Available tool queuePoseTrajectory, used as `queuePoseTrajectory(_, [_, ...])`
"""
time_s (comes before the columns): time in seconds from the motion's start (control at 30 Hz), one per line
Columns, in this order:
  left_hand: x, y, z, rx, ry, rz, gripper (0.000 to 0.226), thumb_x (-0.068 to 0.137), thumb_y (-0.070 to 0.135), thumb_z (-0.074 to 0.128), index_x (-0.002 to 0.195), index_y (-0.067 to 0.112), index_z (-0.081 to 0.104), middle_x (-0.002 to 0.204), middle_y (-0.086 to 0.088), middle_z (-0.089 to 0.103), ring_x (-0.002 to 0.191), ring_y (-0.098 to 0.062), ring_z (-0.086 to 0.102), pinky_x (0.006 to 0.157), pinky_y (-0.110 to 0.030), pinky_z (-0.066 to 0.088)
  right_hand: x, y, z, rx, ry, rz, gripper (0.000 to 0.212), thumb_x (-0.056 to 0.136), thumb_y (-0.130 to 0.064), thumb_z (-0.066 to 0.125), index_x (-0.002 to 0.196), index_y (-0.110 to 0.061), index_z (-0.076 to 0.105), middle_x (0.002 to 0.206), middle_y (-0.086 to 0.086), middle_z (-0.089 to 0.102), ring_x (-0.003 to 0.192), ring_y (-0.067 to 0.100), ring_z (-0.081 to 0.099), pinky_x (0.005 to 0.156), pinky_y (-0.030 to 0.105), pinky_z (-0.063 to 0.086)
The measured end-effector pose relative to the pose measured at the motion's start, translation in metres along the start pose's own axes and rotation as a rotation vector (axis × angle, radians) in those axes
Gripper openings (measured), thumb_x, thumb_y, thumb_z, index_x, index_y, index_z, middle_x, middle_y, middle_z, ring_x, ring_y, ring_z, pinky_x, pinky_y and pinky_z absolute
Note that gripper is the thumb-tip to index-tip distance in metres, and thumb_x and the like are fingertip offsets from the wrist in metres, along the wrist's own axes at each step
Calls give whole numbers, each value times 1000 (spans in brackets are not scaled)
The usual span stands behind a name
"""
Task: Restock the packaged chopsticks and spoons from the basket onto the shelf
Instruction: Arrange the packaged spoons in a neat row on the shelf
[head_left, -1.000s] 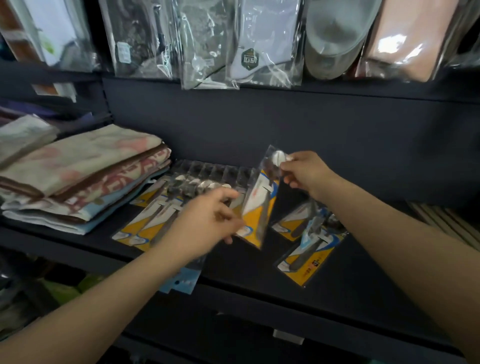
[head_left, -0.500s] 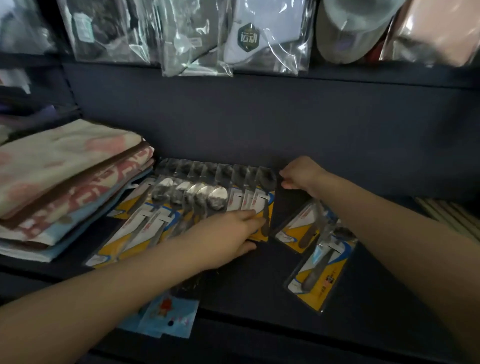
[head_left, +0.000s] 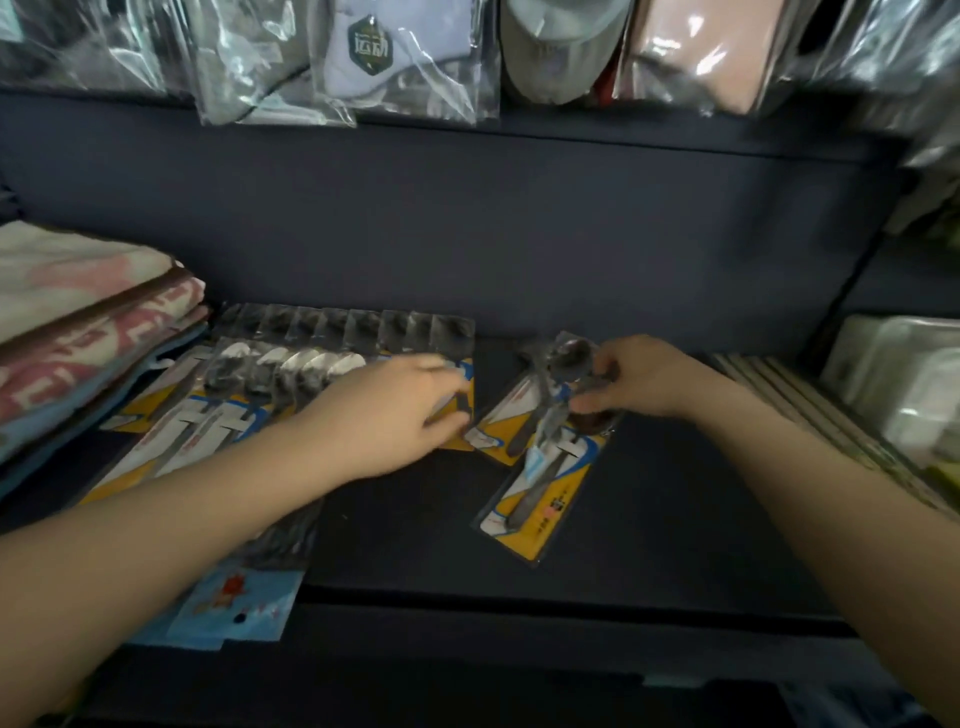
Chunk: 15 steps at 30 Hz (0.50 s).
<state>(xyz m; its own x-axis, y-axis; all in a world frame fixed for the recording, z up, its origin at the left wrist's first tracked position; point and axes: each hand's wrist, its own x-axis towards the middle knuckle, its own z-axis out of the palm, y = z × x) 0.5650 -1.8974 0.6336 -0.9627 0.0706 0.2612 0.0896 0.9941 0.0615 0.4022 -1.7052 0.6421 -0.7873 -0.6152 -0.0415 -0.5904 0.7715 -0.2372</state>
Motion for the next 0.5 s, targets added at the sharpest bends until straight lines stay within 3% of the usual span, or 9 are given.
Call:
queuePoseTrajectory(0.07, [-2,7,-7,-82,113,-5,39,86,42,42,112,21,63,108,2,63,101,-20,60,85,-38,49,-2,1,8,-73,3,22,46,76,-39,71,107,-7,59,108,5,58,103,23,55,77,28,40])
queuePoseTrajectory(0.13, [-5,16,-12,-141,189,-14,42,81,42,39,106,21,66,100,4,65,91,-18,62,78,-38,52,-2,3,15,18,16,44,39,77,-27,72,104,-1,63,107,14,64,101,26,61,77,29,44])
queuePoseTrajectory(0.2, [-9,25,-14,-193,245,-10,39,82,41,41,101,20,68,88,10,62,78,-8,60,71,-34,52,-4,10,13,388,27,44,10,78,-10,71,84,-2,67,80,15,64,68,11,65,61,22,46])
queuePoseTrajectory(0.23, [-10,31,-14,-229,263,-15,36,82,39,43,100,19,69,84,14,59,73,-1,57,69,-28,50,-8,13,7,614,33,56,7,81,-4,67,76,-7,65,68,10,61,52,2,60,51,16,46])
queuePoseTrajectory(0.27, [-12,36,-14,-271,278,-28,34,81,37,46,99,19,69,83,18,56,70,2,55,67,-19,47,-12,17,0,817,50,71,17,85,-1,62,72,-12,61,62,3,59,44,-3,55,45,12,47])
queuePoseTrajectory(0.3, [-13,42,-14,-314,288,-45,33,81,36,47,99,20,68,84,19,57,72,3,55,65,-12,44,-16,22,-6,954,79,51,22,88,-2,58,71,-15,59,58,-3,59,43,-3,54,44,10,47])
queuePoseTrajectory(0.37, [-16,56,-14,-404,310,-73,35,81,41,49,103,21,66,92,15,63,82,0,57,70,-11,44,-24,22,-22,1077,170,-49,24,90,-7,55,70,-19,58,53,-9,59,49,4,52,41,12,43])
queuePoseTrajectory(0.5, [-21,80,-11,-552,305,-156,32,87,40,53,114,24,59,94,21,62,91,2,57,76,-14,46,-31,-9,-41,1171,309,-253,22,91,-9,53,71,-14,59,51,0,57,45,16,43,36,17,32])
